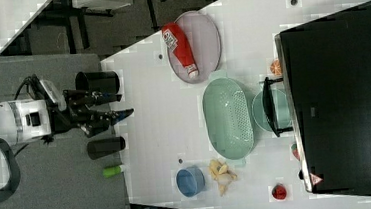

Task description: Drag strainer right to left.

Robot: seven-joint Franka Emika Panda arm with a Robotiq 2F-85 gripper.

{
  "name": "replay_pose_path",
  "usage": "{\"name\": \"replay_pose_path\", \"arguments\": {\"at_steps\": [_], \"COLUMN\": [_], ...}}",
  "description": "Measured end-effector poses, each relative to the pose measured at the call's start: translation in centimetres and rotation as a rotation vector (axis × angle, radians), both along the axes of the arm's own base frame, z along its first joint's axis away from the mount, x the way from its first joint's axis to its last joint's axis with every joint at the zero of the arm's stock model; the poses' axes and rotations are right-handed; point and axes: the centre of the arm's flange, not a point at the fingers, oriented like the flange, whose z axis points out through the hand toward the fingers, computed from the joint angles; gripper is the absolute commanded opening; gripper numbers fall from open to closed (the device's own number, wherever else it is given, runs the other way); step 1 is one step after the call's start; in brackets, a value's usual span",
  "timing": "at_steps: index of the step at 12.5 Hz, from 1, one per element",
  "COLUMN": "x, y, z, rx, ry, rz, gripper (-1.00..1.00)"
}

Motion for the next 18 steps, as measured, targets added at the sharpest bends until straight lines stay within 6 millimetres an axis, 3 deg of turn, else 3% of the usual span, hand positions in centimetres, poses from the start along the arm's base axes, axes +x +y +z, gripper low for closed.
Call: {"name": "replay_pose_path", "arguments": {"at_steps": [1, 2, 3, 4, 6, 7, 8, 9, 10, 11, 14, 16, 18], "x": [-4.7, -9.3, -12.9, -15.4, -18.8, -19.8, -20.1, -19.8, -18.6, -17.0, -12.7, -11.4, -11.4], "y": [-0.8, -1.8, -2.8, -3.5, -4.7, -4.9, -4.6, -4.4, -4.6, -4.8, -4.2, -3.7, -3.5], "z": [-0.9, -0.1, 1.4, 3.6, 9.4, 11.3, 11.8, 11.0, 9.2, 6.1, -7.5, -16.6, -22.2], "rx": [-0.001, -0.01, -0.026, -0.018, -0.005, 0.013, 0.021, 0.012, 0.011, 0.012, -0.009, -0.02, -0.026], "ry": [0.115, 0.173, 0.169, 0.106, -0.06, -0.117, -0.14, -0.141, -0.149, -0.15, -0.069, 0.013, 0.073], "rz": [-0.015, -0.03, -0.045, -0.058, -0.086, -0.091, -0.088, -0.084, -0.085, -0.097, -0.14, -0.231, -0.321], "gripper": [0.59, 0.81, 0.99, 1.0, 1.0, 1.0, 1.0, 1.0, 1.0, 1.0, 1.0, 1.0, 1.0]}}
